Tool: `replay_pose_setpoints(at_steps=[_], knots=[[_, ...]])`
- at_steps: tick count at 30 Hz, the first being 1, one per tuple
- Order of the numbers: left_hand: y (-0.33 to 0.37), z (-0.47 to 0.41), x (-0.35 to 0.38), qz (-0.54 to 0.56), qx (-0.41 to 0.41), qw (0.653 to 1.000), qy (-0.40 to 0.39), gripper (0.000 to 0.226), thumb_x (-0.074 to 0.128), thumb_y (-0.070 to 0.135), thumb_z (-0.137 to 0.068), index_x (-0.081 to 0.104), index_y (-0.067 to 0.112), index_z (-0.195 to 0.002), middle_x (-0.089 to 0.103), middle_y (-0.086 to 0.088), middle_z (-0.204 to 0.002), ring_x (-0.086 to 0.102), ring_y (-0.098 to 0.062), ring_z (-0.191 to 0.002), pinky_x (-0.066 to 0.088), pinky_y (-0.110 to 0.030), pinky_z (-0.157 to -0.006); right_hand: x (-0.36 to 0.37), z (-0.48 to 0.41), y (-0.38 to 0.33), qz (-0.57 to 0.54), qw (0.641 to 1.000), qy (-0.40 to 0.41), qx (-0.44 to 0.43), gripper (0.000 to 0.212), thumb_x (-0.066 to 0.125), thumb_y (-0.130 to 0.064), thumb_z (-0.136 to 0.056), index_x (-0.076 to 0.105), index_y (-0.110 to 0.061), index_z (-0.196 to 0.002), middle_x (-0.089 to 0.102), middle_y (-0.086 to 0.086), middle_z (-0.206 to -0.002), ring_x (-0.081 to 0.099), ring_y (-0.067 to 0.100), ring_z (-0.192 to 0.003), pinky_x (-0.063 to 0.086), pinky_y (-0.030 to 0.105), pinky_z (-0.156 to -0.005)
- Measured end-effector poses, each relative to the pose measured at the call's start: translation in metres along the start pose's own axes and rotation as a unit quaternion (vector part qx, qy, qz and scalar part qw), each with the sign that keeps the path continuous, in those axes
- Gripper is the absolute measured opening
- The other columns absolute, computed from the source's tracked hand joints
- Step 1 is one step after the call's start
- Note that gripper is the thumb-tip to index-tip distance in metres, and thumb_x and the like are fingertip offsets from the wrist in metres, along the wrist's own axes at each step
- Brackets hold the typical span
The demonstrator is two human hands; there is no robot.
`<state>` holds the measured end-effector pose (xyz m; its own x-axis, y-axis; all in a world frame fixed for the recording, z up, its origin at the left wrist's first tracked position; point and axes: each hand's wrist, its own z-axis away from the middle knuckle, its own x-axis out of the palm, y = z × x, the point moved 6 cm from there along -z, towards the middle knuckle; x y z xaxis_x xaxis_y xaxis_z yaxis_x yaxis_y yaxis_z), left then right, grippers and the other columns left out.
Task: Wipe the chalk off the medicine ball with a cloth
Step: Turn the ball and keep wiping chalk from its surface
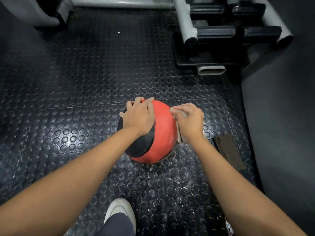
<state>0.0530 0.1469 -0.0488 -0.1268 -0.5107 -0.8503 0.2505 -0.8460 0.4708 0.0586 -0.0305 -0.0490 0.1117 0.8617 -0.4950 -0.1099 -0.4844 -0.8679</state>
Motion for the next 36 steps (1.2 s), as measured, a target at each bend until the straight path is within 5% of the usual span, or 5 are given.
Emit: replay_pose_setpoints(at_steps=[8,12,16,20,36], knots=[[-0.006,-0.006,-0.003,0.026,-0.031,0.999,0.001,0.047,0.022,0.033,-0.101,0.044,0.040,-0.142,0.039,0.005,-0.148,0.030,-0.030,-0.134,0.027,-0.060,-0.102,0.011,0.102,-0.006,-0.036,0.991,-0.003,-0.128,0.013,0.069,-0.023,-0.085,0.071,-0.031,-0.095,0.061,-0.010,-0.090,0.063,0.022,-0.084,0.056,0.030,-0.076],[-0.005,-0.001,-0.004,0.024,-0.013,1.000,0.006,0.047,0.022,0.035,-0.101,0.043,0.039,-0.142,0.039,0.005,-0.148,0.030,-0.029,-0.133,0.029,-0.060,-0.101,0.008,0.037,-0.009,0.001,0.998,0.042,-0.053,0.006,0.072,-0.016,-0.085,0.077,-0.015,-0.084,0.059,-0.012,-0.087,0.060,0.004,-0.081,0.040,0.002,-0.075],[-0.005,-0.001,-0.003,0.033,-0.020,0.999,0.012,0.047,0.022,0.035,-0.101,0.045,0.039,-0.141,0.039,0.005,-0.148,0.030,-0.028,-0.134,0.028,-0.061,-0.102,0.012,0.000,-0.009,0.021,0.999,0.024,0.009,0.008,0.072,-0.022,-0.085,0.078,-0.017,-0.088,0.066,-0.002,-0.091,0.063,0.007,-0.083,0.047,0.011,-0.077],[-0.008,-0.004,-0.006,0.052,-0.041,0.998,0.016,0.047,0.023,0.034,-0.100,0.047,0.040,-0.140,0.041,0.007,-0.146,0.032,-0.028,-0.133,0.029,-0.062,-0.104,0.007,0.050,-0.007,-0.022,0.999,0.024,0.028,0.008,0.072,-0.011,-0.084,0.076,-0.011,-0.091,0.057,-0.016,-0.089,0.056,-0.016,-0.079,0.036,-0.005,-0.072],[-0.022,-0.004,-0.014,0.107,-0.074,0.991,0.040,0.046,0.025,0.033,-0.100,0.050,0.040,-0.138,0.043,0.008,-0.146,0.031,-0.028,-0.135,0.029,-0.057,-0.105,0.007,0.052,-0.003,-0.049,0.994,0.040,0.089,0.004,0.075,-0.016,-0.082,0.077,-0.014,-0.085,0.067,-0.008,-0.087,0.061,-0.006,-0.079,0.045,0.005,-0.074]])
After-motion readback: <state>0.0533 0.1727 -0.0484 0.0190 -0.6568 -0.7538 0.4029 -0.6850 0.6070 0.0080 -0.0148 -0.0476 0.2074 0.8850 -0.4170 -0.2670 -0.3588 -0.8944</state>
